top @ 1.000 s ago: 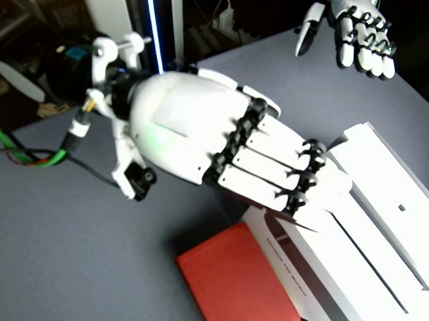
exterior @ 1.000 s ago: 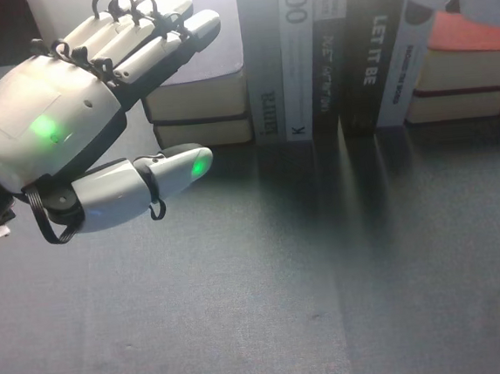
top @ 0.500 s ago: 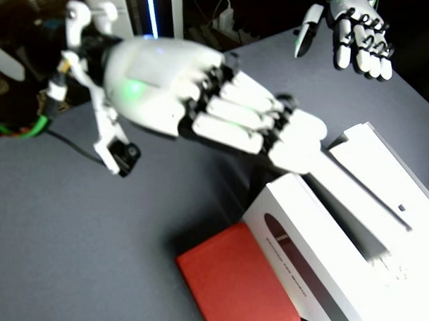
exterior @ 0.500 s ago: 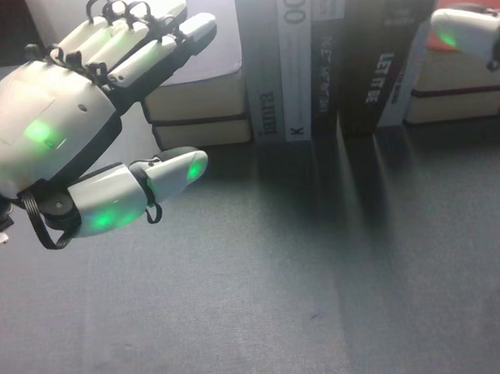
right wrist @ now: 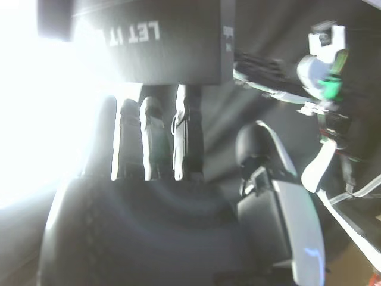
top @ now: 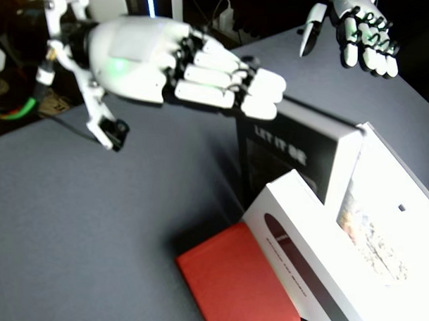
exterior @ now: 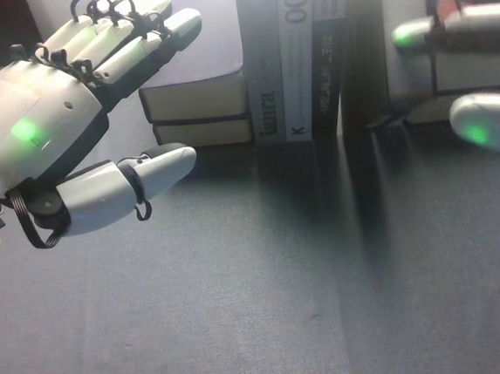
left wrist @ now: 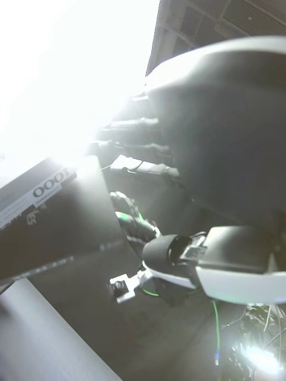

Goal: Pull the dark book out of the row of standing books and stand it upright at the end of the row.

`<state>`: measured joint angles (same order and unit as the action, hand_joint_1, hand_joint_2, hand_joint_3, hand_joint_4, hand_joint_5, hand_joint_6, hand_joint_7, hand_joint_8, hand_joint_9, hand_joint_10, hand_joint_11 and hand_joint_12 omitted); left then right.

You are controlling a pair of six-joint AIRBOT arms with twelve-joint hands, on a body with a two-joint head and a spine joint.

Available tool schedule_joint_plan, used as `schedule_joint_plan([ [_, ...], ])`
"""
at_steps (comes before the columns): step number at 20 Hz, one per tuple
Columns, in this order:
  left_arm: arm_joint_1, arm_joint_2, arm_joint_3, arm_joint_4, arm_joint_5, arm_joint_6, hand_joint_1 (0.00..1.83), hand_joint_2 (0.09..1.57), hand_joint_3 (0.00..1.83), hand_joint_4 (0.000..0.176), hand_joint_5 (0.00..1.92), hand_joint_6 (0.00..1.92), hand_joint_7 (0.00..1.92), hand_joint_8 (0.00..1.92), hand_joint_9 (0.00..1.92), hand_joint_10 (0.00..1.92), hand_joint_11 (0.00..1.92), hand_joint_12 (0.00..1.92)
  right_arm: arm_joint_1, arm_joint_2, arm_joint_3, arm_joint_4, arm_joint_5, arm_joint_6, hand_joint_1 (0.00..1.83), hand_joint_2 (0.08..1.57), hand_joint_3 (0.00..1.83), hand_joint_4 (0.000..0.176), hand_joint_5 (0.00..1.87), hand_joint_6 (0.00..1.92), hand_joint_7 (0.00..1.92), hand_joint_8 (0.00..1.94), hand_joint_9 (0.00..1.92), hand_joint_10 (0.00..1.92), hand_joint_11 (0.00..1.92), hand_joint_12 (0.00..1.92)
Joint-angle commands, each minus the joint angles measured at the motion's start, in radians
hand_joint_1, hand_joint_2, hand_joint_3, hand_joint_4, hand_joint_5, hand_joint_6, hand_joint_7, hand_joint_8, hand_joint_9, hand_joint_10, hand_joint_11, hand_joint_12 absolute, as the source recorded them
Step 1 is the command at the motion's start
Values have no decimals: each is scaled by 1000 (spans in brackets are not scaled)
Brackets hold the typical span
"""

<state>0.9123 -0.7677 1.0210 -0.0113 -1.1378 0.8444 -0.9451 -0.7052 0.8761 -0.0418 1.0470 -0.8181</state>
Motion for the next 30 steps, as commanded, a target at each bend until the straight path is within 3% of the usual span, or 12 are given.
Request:
schedule_joint_plan([
  [1,-13,2,-7,-3,-126,3,273,1291,0,59,94,3,0,0,0,0,0,0,-15,3,-2,32,97,19,0,1281,0,0,641,167,88,7,0,0,0,0],
  [4,-10,2,-7,-6,-129,3,307,1292,0,52,100,3,0,0,0,0,0,0,-83,7,-8,31,137,74,0,1297,0,0,630,167,66,0,0,0,0,0],
  [5,-10,2,-7,-7,-130,3,324,1293,0,38,111,6,0,0,0,0,0,0,-109,7,-16,31,152,91,0,1301,0,0,616,161,59,0,0,0,0,0],
  [9,-7,0,-7,-11,-131,3,279,1298,2,57,99,0,0,0,0,0,0,0,-202,20,-36,29,240,152,0,1324,0,0,622,163,98,16,0,0,0,0],
  [11,-7,-2,-7,-12,-132,4,269,1305,4,51,93,0,0,0,0,0,0,0,-239,33,-43,29,295,157,0,1332,0,0,609,157,110,20,0,0,0,0],
  [17,-6,-6,-6,-17,-137,4,286,1313,0,38,118,6,0,0,0,0,0,0,-237,44,-34,61,384,137,0,1307,0,0,542,140,97,10,0,0,0,0],
  [18,-6,-7,-6,-18,-140,4,271,1311,0,48,107,1,0,0,0,0,0,0,-235,45,-32,75,401,125,0,1308,0,0,504,127,71,1,0,0,0,0],
  [21,-3,-8,-7,-24,-156,4,372,1295,0,41,113,4,0,0,0,0,0,0,-235,49,-26,135,465,84,19,1359,6,0,413,98,7,0,0,0,0,0],
  [24,7,-8,-9,-37,-182,4,317,1302,0,51,103,1,0,0,0,0,0,0,-236,49,-20,194,509,58,86,1395,18,0,326,69,0,0,0,0,0,0],
  [25,13,-8,-10,-45,-197,4,339,1317,4,38,84,0,0,0,0,0,0,0,-238,49,-20,214,527,47,59,1395,15,0,239,33,0,0,0,0,0,0],
  [27,33,-6,-15,-67,-237,4,345,1330,6,37,29,0,0,0,0,0,0,0,-239,49,-17,245,560,36,80,1428,27,0,138,0,0,0,0,0,0,0],
  [30,61,-3,-19,-104,-302,4,305,1344,6,119,0,0,0,0,0,0,0,0,-240,49,-16,282,603,24,1,1428,13,0,3,0,0,0,0,0,0,0],
])
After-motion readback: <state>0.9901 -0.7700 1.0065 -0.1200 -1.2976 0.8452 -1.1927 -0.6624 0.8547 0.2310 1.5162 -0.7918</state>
